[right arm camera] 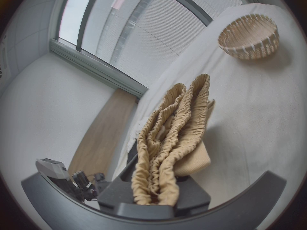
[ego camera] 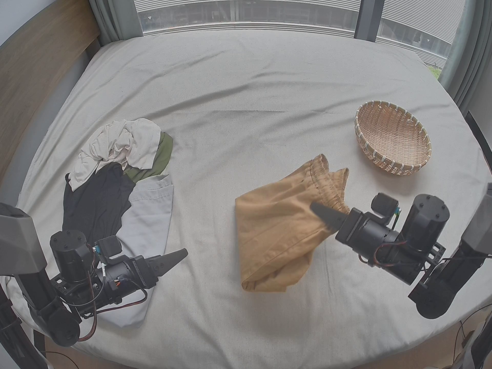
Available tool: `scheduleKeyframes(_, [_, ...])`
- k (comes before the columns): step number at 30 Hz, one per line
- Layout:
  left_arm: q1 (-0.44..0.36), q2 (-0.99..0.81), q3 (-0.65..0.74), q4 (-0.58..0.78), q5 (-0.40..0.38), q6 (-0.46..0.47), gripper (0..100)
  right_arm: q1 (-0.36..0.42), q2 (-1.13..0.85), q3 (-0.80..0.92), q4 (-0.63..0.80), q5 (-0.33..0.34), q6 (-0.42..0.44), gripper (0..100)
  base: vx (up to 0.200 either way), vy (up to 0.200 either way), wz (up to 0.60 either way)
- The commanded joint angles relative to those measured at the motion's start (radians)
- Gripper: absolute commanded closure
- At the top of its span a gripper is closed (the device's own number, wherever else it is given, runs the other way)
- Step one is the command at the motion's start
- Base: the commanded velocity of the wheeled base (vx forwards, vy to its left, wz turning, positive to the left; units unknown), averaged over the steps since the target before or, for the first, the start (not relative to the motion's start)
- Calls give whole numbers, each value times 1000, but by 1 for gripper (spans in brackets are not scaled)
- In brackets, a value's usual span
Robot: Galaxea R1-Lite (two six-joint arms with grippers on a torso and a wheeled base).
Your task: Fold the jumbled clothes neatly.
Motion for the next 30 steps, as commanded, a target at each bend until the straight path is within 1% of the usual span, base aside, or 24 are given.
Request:
scheduleKeyframes(1, [-11, -25, -1, 0, 1, 0, 0, -22, -76, -60, 29, 3, -7, 100, 0, 0, 0])
scheduleKeyframes(4, [-18, -26, -1, 0, 1, 0, 0, -49, -80, -97, 69, 3, -31, 100, 0, 0, 0])
scheduleKeyframes(7, [-19, -28, 1, 0, 1, 0, 0, -106, -80, -162, 115, 2, -56, 100, 0, 0, 0])
scheduleKeyframes(10, [-19, -31, 1, -2, 2, 0, 0, -137, -80, -189, 155, 2, -77, 100, 0, 0, 0])
scheduleKeyframes(13, [-21, -44, 1, 0, 2, 0, 0, -217, -73, -244, 205, -1, -125, 100, 0, 0, 0])
scheduleKeyframes(17, [-21, -44, 1, 0, 2, 0, 0, -273, -67, -315, 265, -1, -137, 100, 0, 0, 0])
scheduleKeyframes(20, [-21, -44, 2, 0, 2, 0, 0, -289, -70, -341, 311, -1, -140, 100, 0, 0, 0])
scheduleKeyframes(25, [-21, -44, 5, 0, 2, 0, 0, -342, -67, -447, 379, -4, -165, 100, 0, 0, 0])
scheduleKeyframes(27, [-21, -44, 7, 0, 2, 0, 0, -347, -65, -465, 395, -4, -166, 100, 0, 0, 0])
scheduleKeyframes(28, [-21, -44, 7, 0, 2, 0, 0, -365, -62, -513, 434, -12, -169, 100, 0, 0, 0])
scheduleKeyframes(30, [-21, -44, 7, 0, 2, 0, 0, -387, -45, -563, 463, -24, -175, 100, 0, 0, 0])
